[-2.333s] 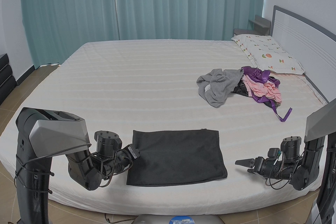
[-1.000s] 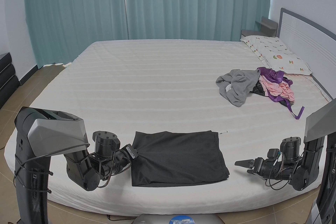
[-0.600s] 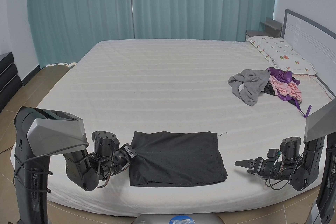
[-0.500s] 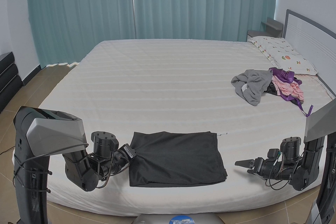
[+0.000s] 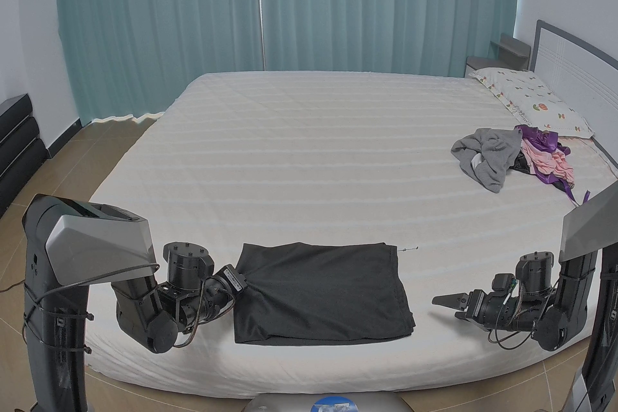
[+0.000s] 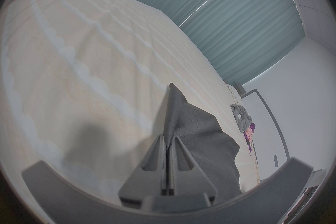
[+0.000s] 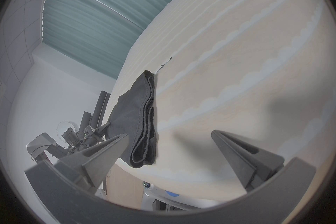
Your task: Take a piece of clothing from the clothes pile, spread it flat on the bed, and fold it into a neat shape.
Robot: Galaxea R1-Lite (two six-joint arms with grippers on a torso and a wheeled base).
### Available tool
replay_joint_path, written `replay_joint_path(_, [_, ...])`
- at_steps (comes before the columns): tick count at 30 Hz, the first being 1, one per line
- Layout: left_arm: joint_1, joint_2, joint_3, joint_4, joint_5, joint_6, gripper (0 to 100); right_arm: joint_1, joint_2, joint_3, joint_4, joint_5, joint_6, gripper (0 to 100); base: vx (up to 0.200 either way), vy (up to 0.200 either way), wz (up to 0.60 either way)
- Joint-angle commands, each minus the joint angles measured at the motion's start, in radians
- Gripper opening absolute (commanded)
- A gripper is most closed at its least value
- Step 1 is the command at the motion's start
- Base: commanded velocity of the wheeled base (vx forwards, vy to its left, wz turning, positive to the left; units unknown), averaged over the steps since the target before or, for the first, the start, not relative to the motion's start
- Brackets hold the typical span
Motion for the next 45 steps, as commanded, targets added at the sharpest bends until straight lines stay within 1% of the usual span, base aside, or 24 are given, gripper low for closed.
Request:
replay_joint_path(1, [-0.001, 0.000, 0.004, -0.004, 0.000, -0.001, 0, 0.001, -0.001, 0.000, -0.001, 0.001, 0.001, 100, 0.000, 0.200, 0.00])
replay_joint_path(5, [-0.002, -0.004, 0.009, -0.004, 0.000, -0.001, 0, 0.001, -0.002, -0.002, -0.001, 0.001, 0.001, 100, 0.000, 0.200, 0.00])
replay_joint_path(9, [-0.013, -0.014, 0.030, -0.006, -0.001, -0.001, 0, 0.001, -0.002, -0.002, -0.011, 0.002, 0.006, 100, 0.000, 0.000, 0.00])
replay_joint_path(13, [-0.031, -0.014, 0.041, -0.006, -0.003, -0.002, 0, 0.013, 0.004, 0.006, -0.048, -0.002, 0.044, 100, 0.000, 0.000, 0.00])
replay_joint_path(27, [-0.042, -0.015, 0.046, -0.006, -0.004, -0.004, 0, 0.016, 0.004, 0.008, -0.051, -0.001, 0.047, 100, 0.000, 0.000, 0.00])
replay_joint_path(28, [-0.042, -0.015, 0.046, -0.006, -0.004, -0.004, 100, 0.016, 0.004, 0.008, -0.050, -0.001, 0.047, 100, 0.000, 0.000, 0.00])
replay_joint_path(40, [-0.041, -0.009, 0.046, -0.006, -0.003, -0.004, 100, 0.016, 0.006, 0.008, -0.051, 0.001, 0.049, 100, 0.000, 0.000, 0.00])
replay_joint_path(45, [-0.021, -0.018, 0.064, -0.006, -0.004, -0.004, 100, 0.020, 0.012, 0.000, -0.053, -0.007, 0.050, 100, 0.000, 0.000, 0.00])
